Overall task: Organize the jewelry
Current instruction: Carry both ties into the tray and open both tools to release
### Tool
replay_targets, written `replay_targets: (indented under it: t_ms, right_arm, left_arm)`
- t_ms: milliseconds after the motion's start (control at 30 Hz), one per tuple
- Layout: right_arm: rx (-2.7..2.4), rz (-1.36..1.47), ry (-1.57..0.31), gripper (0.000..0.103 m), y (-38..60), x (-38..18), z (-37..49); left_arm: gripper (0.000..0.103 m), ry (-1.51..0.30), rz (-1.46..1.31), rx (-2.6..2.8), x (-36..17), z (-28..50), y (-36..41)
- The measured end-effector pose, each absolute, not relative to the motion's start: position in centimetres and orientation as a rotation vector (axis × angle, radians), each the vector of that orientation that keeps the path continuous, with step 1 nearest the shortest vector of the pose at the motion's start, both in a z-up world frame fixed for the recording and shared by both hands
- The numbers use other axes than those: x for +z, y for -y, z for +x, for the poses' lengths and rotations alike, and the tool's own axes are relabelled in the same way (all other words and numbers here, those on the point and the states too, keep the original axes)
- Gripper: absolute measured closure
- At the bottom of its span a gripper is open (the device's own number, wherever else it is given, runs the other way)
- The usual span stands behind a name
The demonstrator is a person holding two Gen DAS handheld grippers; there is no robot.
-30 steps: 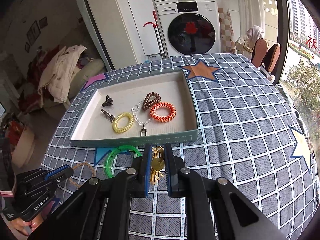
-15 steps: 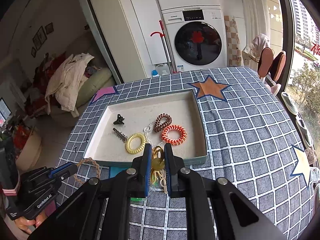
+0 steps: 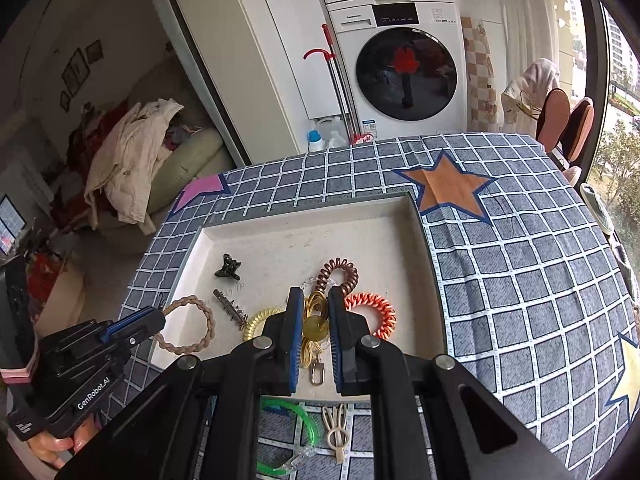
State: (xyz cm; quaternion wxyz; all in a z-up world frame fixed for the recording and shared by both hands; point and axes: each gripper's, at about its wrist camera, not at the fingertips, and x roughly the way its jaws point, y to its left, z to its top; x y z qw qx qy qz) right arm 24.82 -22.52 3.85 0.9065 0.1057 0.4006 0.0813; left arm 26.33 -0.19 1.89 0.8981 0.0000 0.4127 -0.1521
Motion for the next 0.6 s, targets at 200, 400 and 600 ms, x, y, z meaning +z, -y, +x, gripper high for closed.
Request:
replay_targets:
  t_ms: [200, 400, 600]
  right_arm:
    - [0.139, 0.221, -0.871, 0.089, 23.1, 1.5, 27.6]
    - [0.103, 0.234, -0.921, 0.089, 24.0, -1.0, 28.9]
    - [0.081, 0.235, -0.956, 0.089, 24.4, -2.6, 29.0]
  left_arm:
    - [0.078, -0.900, 0.012, -0.295, -0.4, 28.6, 0.8]
    - [0.078, -0.931, 0.028, -0.271, -2.1, 29.6, 1.0]
    - [0.077, -0.942, 0.071, -0.236, -3.2, 29.7, 1.5]
